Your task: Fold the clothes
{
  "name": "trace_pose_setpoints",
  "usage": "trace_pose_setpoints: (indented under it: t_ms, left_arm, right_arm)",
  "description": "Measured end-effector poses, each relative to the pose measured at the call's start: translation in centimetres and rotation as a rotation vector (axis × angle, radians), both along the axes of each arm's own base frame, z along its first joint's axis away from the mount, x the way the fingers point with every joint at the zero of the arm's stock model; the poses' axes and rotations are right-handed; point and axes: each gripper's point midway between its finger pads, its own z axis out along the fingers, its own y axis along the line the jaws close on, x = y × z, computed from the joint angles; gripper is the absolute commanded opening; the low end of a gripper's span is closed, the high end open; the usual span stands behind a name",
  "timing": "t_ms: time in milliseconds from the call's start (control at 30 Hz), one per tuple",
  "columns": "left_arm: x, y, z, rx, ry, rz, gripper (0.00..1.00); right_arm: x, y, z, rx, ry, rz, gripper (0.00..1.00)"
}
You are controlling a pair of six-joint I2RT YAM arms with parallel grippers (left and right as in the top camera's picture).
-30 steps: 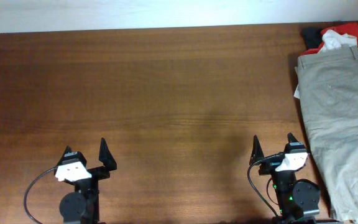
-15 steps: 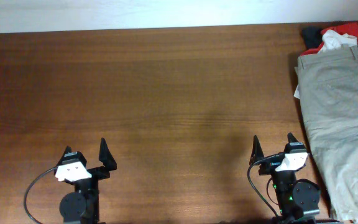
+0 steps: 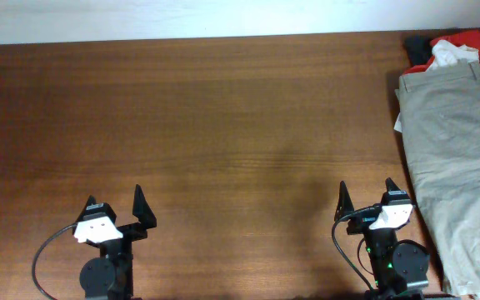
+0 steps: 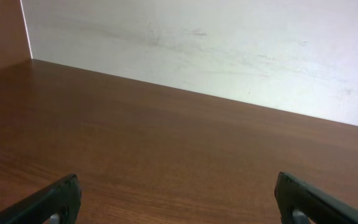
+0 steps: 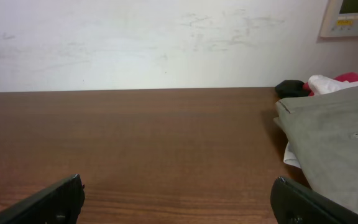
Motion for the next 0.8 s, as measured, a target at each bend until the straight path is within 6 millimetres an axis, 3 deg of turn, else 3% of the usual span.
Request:
trace_pose_setpoints:
  t_ms: [133,300,367,433,567,633,700,767,800]
  left_arm:
    - [0.0,0.0,0.0,0.0,0.0,0.0,0.99]
    - [0.0,0.0,0.0,0.0,0.0,0.0,0.99]
    - [0.0,0.0,0.0,0.0,0.0,0.0,0.99]
    - [0.0,0.0,0.0,0.0,0.0,0.0,0.99]
    - [0.0,0.0,0.0,0.0,0.0,0.0,0.99]
    - [0.0,0.0,-0.1,0.0,0.002,0.0,0.99]
    - [0.0,0.0,-0.1,0.0,0.003,0.0,0.99]
    - [0.0,0.0,-0.1,0.0,0.003,0.0,0.99]
    - [0.0,0.0,-0.1,0.0,0.003,0.0,0.99]
  right_arm:
    - [0.0,0.0,0.1,-0.001,-0.002,0.0,0.99]
    - [-0.5,3.4,1.1,0.014,-0.043,0.2,0.99]
    - [-0.9,4.6,4.0,0.075,-0.153,0.274,0.99]
    - [-2.2,5.1,9.1,0.13,-0.351,0.327,0.99]
    - [-1.8,3.5,9.9,0.094,-0.386,0.221,0.99]
    - [-1.3,1.8,14.0,-0.024,-0.42,0.101,0.99]
    - [1.4,0.8,18.3,-0.095,-0.373,0.021,0.99]
    - [7.0,-0.4,20.0,-0.184,-0.22,-0.073,0.99]
    - [10.2,-1.3,19.7,-0.227,-0.115,-0.128,0.99]
